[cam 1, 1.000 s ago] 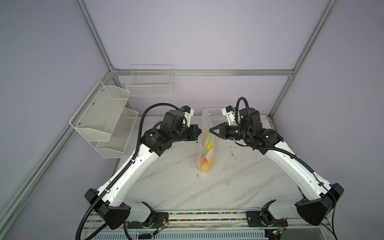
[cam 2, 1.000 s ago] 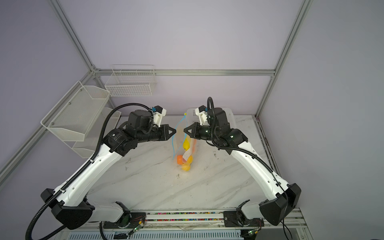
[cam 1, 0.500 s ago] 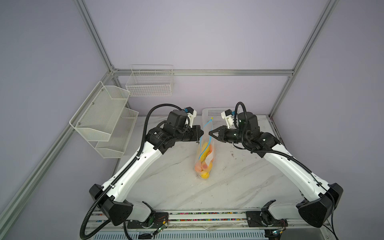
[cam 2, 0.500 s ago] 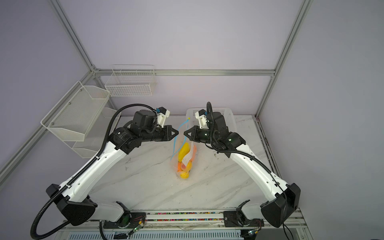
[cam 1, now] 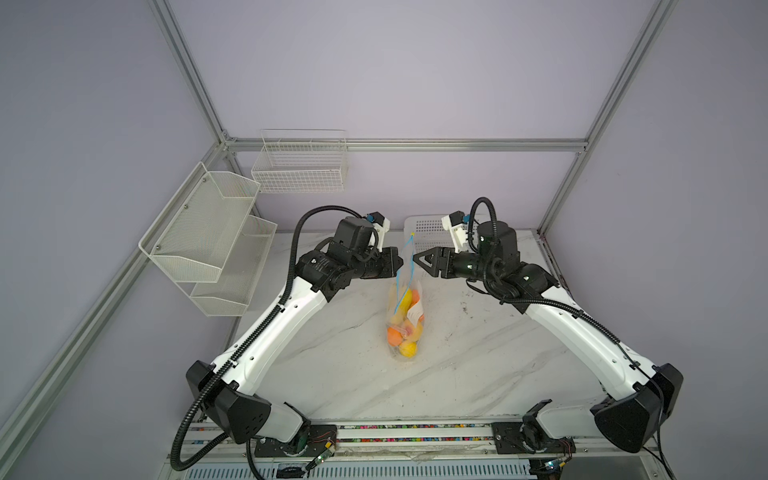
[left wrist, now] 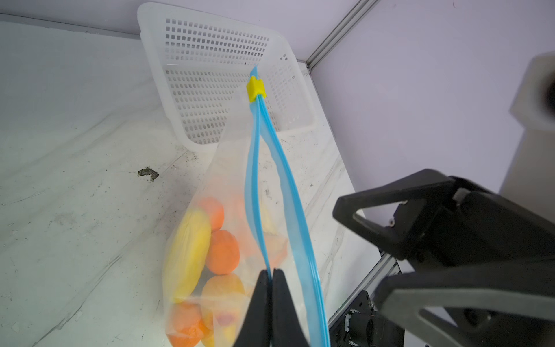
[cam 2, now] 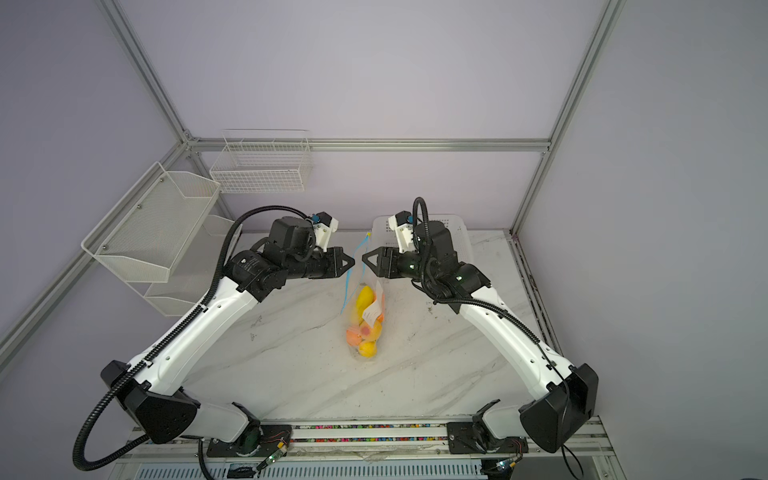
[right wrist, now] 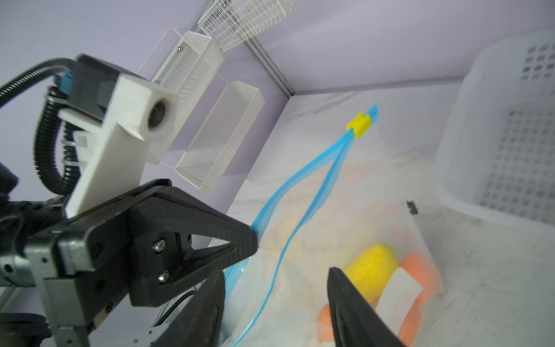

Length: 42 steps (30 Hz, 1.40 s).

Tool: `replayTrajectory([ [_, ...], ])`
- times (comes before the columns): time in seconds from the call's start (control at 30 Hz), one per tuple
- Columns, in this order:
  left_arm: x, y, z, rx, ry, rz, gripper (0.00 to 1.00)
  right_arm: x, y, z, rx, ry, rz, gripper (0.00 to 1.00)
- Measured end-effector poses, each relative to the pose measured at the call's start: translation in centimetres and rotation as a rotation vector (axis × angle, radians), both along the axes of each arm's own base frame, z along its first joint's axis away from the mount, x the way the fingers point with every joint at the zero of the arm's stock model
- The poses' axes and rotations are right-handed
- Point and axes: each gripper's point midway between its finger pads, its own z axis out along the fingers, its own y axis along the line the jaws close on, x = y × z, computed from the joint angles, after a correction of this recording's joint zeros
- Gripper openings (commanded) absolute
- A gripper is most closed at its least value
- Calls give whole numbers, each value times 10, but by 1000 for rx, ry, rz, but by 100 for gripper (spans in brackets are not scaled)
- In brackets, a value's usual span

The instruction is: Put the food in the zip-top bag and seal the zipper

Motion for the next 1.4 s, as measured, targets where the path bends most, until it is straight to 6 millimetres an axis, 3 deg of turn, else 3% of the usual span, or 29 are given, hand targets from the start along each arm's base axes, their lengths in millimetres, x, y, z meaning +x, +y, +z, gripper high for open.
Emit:
replayTrajectory([
  [0.13,1,1,0,-6,4,-2,0,5,-11,21,-85,-284,40,76],
  [0.27,1,1,0,-9,6,-5,0,8,-22,17,-143,-478,157,75],
  [0.37,1,-1,-2,-7,10,-19,0,26,-37,-4,-158,-541,262,73],
  [0.5,4,-2,-7,2,16,-32,0,50,-48,-47,-181,-557,360,72],
  [0.63,5,-3,-11,2,25,-46,0,57,-40,-79,-168,-573,461,76],
  [0.77,4,-6,-14,7,28,-67,0,61,-32,-93,-136,-600,523,81],
  [1.07,3,-8,-14,2,31,-83,0,76,-21,-77,-59,-724,580,88],
  [1.4,4,-16,-21,-6,59,-112,0,90,-11,-67,19,-780,641,86],
])
